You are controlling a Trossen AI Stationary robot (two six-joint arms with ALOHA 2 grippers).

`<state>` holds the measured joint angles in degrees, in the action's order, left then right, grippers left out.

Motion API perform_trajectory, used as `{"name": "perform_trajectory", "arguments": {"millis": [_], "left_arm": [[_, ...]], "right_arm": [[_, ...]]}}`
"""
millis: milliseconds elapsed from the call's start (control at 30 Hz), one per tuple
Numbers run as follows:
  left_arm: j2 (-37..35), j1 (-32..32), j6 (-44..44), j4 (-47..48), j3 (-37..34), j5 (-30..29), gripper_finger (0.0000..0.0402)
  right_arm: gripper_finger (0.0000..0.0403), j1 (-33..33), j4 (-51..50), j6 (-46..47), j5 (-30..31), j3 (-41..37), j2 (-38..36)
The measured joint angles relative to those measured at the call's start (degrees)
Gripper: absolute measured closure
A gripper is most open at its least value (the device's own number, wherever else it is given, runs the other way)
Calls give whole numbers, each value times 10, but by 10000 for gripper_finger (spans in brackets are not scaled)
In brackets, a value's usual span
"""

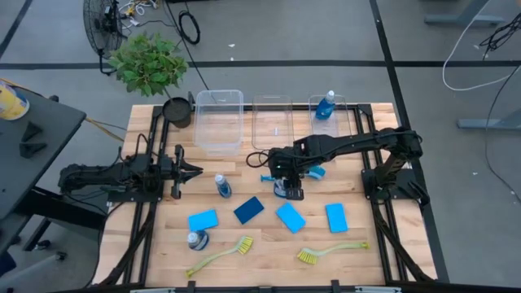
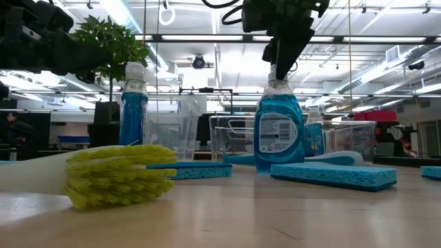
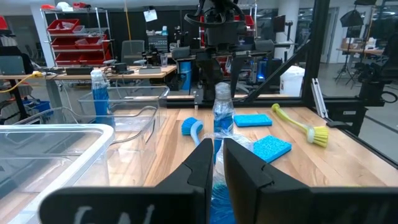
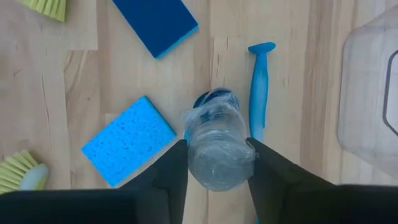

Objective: Pick & Place Kitchen Sink Supplies
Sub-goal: Put the blue detergent into the right transparent bin

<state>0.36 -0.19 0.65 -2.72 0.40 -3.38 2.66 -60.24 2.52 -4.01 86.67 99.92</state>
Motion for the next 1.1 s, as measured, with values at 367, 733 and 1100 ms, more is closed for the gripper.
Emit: {"name": "perform_trajectory", "arguments": {"millis": [367, 733, 1100], "left_arm": [[0, 0, 0, 0, 0, 0, 358], [0, 0, 0, 0, 0, 0, 358], [0, 0, 0, 0, 0, 0, 358]], "right_arm": [[276, 0, -9, 8, 1, 0, -4], [277, -18, -70, 36, 1, 59, -26], [277, -74, -141, 51, 39, 145, -65]]}}
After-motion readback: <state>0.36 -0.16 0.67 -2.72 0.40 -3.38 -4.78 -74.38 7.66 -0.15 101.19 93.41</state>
